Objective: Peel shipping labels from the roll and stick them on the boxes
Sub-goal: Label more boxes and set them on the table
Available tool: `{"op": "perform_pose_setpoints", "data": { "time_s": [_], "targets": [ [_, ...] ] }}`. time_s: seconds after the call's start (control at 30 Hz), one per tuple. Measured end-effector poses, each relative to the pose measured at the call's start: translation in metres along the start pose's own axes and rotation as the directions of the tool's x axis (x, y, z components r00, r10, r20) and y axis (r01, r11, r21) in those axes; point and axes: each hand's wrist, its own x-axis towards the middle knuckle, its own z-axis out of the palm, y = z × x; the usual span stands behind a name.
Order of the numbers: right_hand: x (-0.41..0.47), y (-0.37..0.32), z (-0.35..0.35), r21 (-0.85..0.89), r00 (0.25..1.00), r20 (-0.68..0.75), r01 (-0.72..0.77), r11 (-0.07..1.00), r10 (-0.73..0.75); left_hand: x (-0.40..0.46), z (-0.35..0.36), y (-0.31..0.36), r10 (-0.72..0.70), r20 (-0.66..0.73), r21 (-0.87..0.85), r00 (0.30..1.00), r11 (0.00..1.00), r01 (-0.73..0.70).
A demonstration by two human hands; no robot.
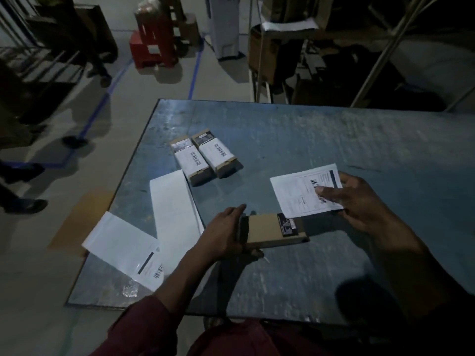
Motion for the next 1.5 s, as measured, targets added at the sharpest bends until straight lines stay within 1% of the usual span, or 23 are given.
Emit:
{"op": "perform_pose_setpoints", "data": {
  "time_s": [0.07,0.17,0.27,0.33,0.37,0.4,0.43,0.47,0.53,0.57,0.63,0.77,0.83,0.97,1.0,1.07,1.1,1.13,1.2,1.27,1.33,1.4,1.5],
  "targets": [
    [-0.001,-0.003,-0.006,-0.082,0.999,0.055,0.005,0.997,0.000,0.006,0.005,0.009,0.004,-0.022,-0.008,1.000,1.000,-0.005],
    [-0.001,-0.009,-0.008,-0.254,0.983,0.184,0.026,0.967,0.022,0.013,0.005,0.023,0.033,-0.049,-0.083,0.998,0.996,-0.037],
    [0.000,-0.022,-0.008,-0.399,0.951,0.298,0.043,0.916,0.085,0.022,0.005,0.026,0.033,0.017,-0.085,0.999,0.996,-0.031],
    [0.004,-0.030,-0.006,-0.499,0.929,0.350,0.078,0.863,0.118,0.022,0.000,0.025,-0.005,0.052,-0.169,0.999,0.986,0.014],
    [0.006,-0.033,-0.005,-0.543,0.919,0.371,0.096,0.834,0.135,0.021,-0.003,0.022,-0.033,0.011,-0.262,0.999,0.964,0.035],
    [0.009,-0.036,-0.004,-0.584,0.908,0.390,0.115,0.804,0.154,0.019,-0.008,0.020,-0.074,-0.066,-0.375,0.995,0.926,0.044],
    [0.011,-0.038,-0.002,-0.618,0.895,0.412,0.135,0.774,0.172,0.015,-0.014,0.021,-0.130,-0.147,-0.490,0.981,0.871,0.042],
    [0.014,-0.040,0.000,-0.646,0.882,0.432,0.156,0.747,0.189,0.010,-0.019,0.025,-0.188,-0.189,-0.597,0.964,0.801,0.039],
    [0.018,-0.041,0.009,-0.681,0.856,0.473,0.203,0.703,0.210,0.003,-0.024,0.038,-0.251,-0.166,-0.727,0.954,0.684,0.054],
    [0.020,-0.042,0.014,-0.692,0.845,0.490,0.227,0.685,0.215,0.000,-0.024,0.046,-0.252,-0.138,-0.750,0.958,0.658,0.065],
    [0.022,-0.040,0.024,-0.702,0.831,0.512,0.259,0.664,0.218,-0.004,-0.019,0.059,-0.234,-0.091,-0.759,0.968,0.645,0.084],
    [0.026,-0.036,0.036,-0.700,0.810,0.535,0.268,0.662,0.238,-0.004,-0.008,0.068,-0.261,-0.032,-0.834,0.965,0.539,0.118],
    [0.027,-0.035,0.038,-0.702,0.803,0.542,0.269,0.659,0.249,-0.005,-0.004,0.069,-0.262,-0.020,-0.847,0.965,0.517,0.123],
    [0.028,-0.028,0.040,-0.713,0.832,0.498,0.233,0.661,0.244,-0.006,0.002,0.068,-0.316,-0.041,-0.847,0.948,0.514,0.135],
    [0.027,-0.026,0.040,-0.711,0.849,0.479,0.228,0.665,0.221,-0.006,0.003,0.067,-0.327,-0.046,-0.850,0.944,0.510,0.135],
    [0.025,-0.022,0.036,-0.709,0.908,0.403,0.232,0.666,0.113,-0.008,0.006,0.065,-0.351,-0.059,-0.875,0.934,0.469,0.121],
    [0.023,-0.019,0.032,-0.681,0.934,0.351,0.209,0.702,0.063,-0.009,0.008,0.063,-0.365,-0.061,-0.894,0.929,0.434,0.112],
    [0.021,-0.016,0.028,-0.619,0.950,0.307,0.158,0.769,0.052,-0.011,0.010,0.063,-0.378,-0.050,-0.914,0.924,0.390,0.110],
    [0.012,-0.004,0.021,-0.434,0.963,0.243,0.004,0.901,0.113,-0.014,0.012,0.061,-0.386,0.004,-0.948,0.923,0.292,0.127],
    [0.004,0.012,0.019,-0.291,0.970,0.183,-0.103,0.951,0.161,-0.016,0.014,0.059,-0.384,0.044,-0.961,0.922,0.236,0.144],
    [-0.002,0.026,0.020,-0.192,0.977,0.119,-0.153,0.969,0.177,-0.016,0.017,0.058,-0.401,0.048,-0.958,0.915,0.240,0.156],
    [-0.007,0.037,0.023,-0.135,0.983,0.043,-0.169,0.976,0.177,-0.016,0.019,0.059,-0.429,0.031,-0.949,0.903,0.272,0.162],
    [-0.010,0.047,0.026,-0.139,0.987,-0.055,-0.159,0.977,0.152,-0.015,0.024,0.062,-0.484,-0.003,-0.919,0.875,0.347,0.189]
  ]
}}
